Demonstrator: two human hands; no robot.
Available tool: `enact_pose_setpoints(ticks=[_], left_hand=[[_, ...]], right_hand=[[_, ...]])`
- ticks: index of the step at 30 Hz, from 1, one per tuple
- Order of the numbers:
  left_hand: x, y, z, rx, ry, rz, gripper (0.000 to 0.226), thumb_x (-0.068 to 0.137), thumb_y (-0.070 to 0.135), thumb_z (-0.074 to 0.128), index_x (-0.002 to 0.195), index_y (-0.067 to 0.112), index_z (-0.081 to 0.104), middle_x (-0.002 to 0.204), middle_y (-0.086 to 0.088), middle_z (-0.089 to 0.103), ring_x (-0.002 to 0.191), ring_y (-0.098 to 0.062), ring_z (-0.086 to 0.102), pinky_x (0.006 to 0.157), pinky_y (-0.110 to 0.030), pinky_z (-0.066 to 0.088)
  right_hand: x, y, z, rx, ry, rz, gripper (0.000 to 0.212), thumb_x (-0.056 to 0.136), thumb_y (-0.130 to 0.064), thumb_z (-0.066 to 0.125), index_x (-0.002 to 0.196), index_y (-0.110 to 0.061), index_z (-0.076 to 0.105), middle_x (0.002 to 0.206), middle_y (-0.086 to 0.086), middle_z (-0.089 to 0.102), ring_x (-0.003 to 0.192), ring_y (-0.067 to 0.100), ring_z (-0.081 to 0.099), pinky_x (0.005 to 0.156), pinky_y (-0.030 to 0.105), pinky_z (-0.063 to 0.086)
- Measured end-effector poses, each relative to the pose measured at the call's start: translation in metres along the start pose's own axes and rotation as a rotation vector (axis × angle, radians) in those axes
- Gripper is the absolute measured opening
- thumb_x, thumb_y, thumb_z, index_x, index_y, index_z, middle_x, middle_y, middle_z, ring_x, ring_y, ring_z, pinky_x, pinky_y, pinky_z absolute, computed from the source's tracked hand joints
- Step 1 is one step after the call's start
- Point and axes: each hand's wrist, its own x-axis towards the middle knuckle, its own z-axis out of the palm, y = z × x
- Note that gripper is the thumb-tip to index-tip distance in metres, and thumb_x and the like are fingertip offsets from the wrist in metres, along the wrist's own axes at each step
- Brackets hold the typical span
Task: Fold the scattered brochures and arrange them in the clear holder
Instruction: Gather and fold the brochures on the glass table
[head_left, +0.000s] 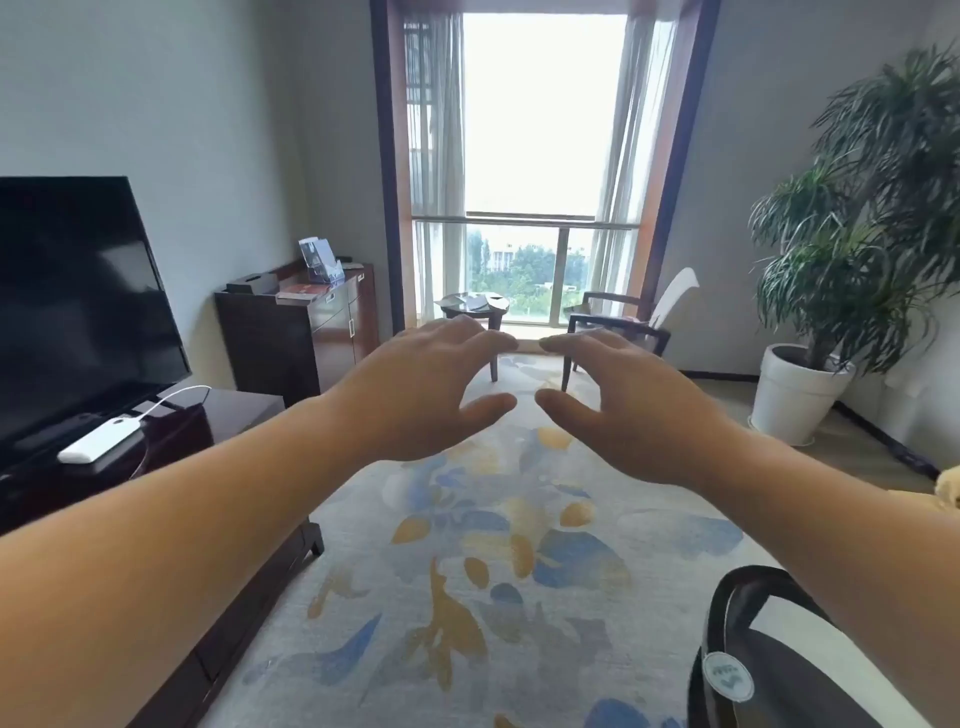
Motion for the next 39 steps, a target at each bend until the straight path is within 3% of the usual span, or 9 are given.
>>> enact_pose_setpoints(ticks=[21,32,39], left_hand=[[0.194,-0.235,0.129,-0.060,-0.056,0.016,0.062,0.090,0.064,0.033,0.143,0.033,0.037,0.144,0.004,0.047,0.127,-0.016,0.048,0.100,-0.031,0.036],[0.371,-0.302,0.239,-0.051,-0.109,0.000,0.056,0.093,0.062,0.038,0.142,0.034,0.038,0.144,0.006,0.047,0.129,-0.017,0.047,0.104,-0.036,0.039],[0.493,-0.344,0.289,-0.029,-0.113,-0.034,0.061,0.090,0.064,0.031,0.142,0.033,0.038,0.144,0.005,0.047,0.131,-0.018,0.045,0.106,-0.036,0.036]], right_hand=[[0.263,0.103,0.129,-0.021,0.003,0.091,0.059,0.092,-0.059,0.047,0.144,-0.031,0.041,0.147,-0.009,0.046,0.124,0.012,0.051,0.092,0.023,0.034],[0.396,0.263,0.194,0.007,-0.020,0.094,0.060,0.091,-0.061,0.044,0.144,-0.033,0.040,0.146,-0.009,0.046,0.128,0.014,0.049,0.091,0.025,0.035],[0.504,0.368,0.218,0.031,-0.025,0.121,0.059,0.092,-0.059,0.047,0.144,-0.033,0.040,0.147,-0.010,0.044,0.128,0.012,0.047,0.088,0.022,0.031]])
